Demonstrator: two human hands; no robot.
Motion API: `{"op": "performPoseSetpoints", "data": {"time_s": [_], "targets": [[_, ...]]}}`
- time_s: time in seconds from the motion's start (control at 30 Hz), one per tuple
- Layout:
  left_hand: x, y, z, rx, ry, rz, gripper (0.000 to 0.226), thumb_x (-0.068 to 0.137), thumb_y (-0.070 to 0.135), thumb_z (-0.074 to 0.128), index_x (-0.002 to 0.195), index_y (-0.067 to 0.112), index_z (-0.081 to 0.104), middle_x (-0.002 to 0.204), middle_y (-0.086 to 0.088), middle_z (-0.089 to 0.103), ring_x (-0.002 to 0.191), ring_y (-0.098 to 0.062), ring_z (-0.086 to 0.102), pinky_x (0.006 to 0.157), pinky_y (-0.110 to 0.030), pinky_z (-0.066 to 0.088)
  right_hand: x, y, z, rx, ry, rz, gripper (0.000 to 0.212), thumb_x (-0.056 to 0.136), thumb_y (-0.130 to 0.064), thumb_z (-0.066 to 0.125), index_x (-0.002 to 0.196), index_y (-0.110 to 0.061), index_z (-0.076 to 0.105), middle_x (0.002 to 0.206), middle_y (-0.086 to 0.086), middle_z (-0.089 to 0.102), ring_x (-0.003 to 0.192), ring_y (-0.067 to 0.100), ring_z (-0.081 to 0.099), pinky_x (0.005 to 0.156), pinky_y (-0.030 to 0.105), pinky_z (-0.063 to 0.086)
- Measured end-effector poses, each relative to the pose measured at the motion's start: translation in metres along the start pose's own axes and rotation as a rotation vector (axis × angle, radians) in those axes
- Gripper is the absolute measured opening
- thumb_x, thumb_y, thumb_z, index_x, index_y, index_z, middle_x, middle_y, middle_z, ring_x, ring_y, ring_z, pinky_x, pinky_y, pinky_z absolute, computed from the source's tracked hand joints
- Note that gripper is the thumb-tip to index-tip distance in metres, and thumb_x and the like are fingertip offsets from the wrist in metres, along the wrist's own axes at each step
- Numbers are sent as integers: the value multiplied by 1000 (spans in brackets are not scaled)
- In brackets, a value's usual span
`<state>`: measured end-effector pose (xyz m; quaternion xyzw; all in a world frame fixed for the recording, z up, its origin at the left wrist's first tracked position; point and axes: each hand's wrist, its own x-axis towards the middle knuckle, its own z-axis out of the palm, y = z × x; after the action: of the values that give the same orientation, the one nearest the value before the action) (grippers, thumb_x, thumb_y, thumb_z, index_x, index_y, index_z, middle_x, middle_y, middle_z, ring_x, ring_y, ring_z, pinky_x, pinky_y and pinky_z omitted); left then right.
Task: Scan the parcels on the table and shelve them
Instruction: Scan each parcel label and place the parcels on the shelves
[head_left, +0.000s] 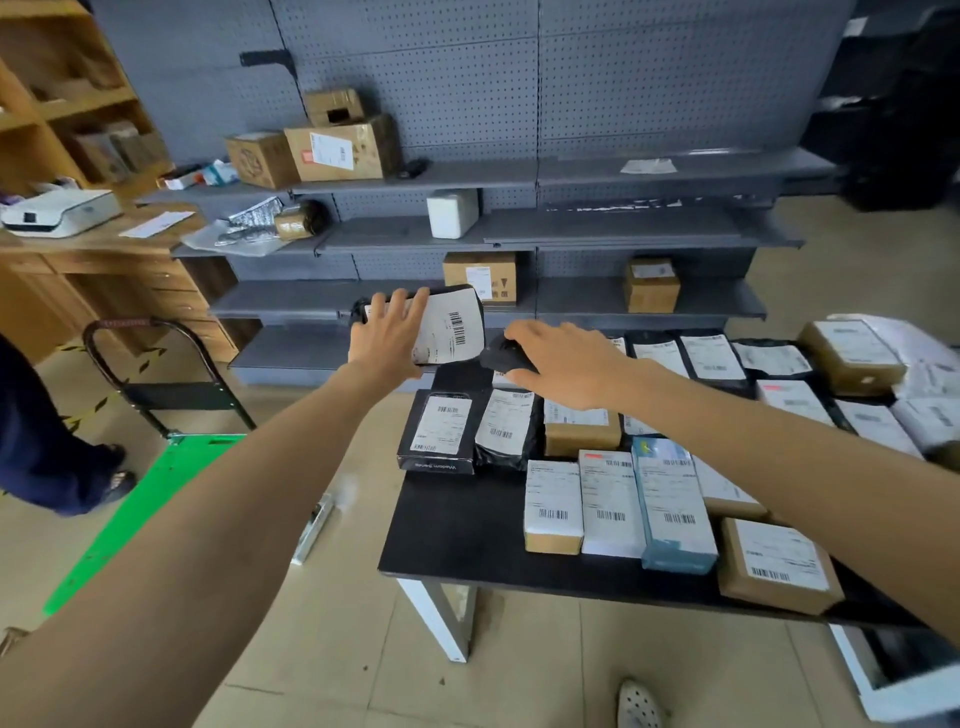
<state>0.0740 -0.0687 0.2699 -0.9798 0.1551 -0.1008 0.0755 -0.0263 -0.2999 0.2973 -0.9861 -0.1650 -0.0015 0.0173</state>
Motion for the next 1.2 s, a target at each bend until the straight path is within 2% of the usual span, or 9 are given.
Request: {"op": "performPoseSetpoints", "data": {"time_s": [0.1,0.3,0.4,0.57,0.7,0.83,0.93,1.03,1.2], "targets": [[3,10,6,-12,0,26,116,70,44,86,154,20,11,144,-9,31,130,-32,31,94,-52,49,-4,6,5,49,9,21,46,100,-44,47,137,-18,38,135,6,52,106,31,56,80,45,49],[12,53,24,-30,-50,120,118,69,43,86,155,20,8,148,-9,29,136,-33,28,96,-54,49,-31,32,29,105,14,95,46,97,-42,54,134,-18,40,133,6,55,103,33,59,72,39,44],[17,89,28,-39,-81,184,119,69,43,86,156,21,7,151,-9,26,140,-36,23,98,-55,49,-58,54,39,161,2,169,49,94,-44,58,132,-18,40,125,6,57,99,31,59,78,42,51],[18,177,20,-71,-87,322,114,72,42,85,155,21,9,151,-8,27,140,-35,24,98,-53,48,-126,103,47,229,12,317,56,91,-48,60,133,-16,40,116,10,62,97,28,60,77,40,52],[7,272,5,-135,-74,473,116,71,50,83,155,22,8,153,-8,24,140,-35,23,102,-55,45,-209,146,46,227,0,506,71,90,-55,60,145,-18,35,120,11,62,104,31,59,77,38,49],[-26,390,-16,-133,-69,636,113,72,53,81,154,21,10,150,-7,26,136,-33,26,97,-53,48,-327,185,40,206,-22,677,69,89,-58,60,140,-17,39,104,8,62,90,29,58,60,33,39],[-65,490,-34,-140,-45,763,112,71,48,81,153,22,10,147,-7,28,133,-33,27,92,-51,51,-426,211,39,238,-25,810,69,88,-57,62,139,-15,42,99,5,60,95,31,59,68,35,45],[-118,591,-55,-179,-39,894,114,69,39,83,154,20,11,147,-7,29,133,-35,28,88,-51,50,-527,231,39,188,-3,940,67,87,-57,62,138,-19,43,121,6,62,106,33,58,82,33,47],[-215,751,-86,-211,11,1160,114,64,42,84,154,17,17,143,-8,34,130,-35,33,92,-52,49,-697,252,40,178,-12,1218,56,82,-60,60,122,-24,45,103,7,64,91,34,61,76,40,52]]}}
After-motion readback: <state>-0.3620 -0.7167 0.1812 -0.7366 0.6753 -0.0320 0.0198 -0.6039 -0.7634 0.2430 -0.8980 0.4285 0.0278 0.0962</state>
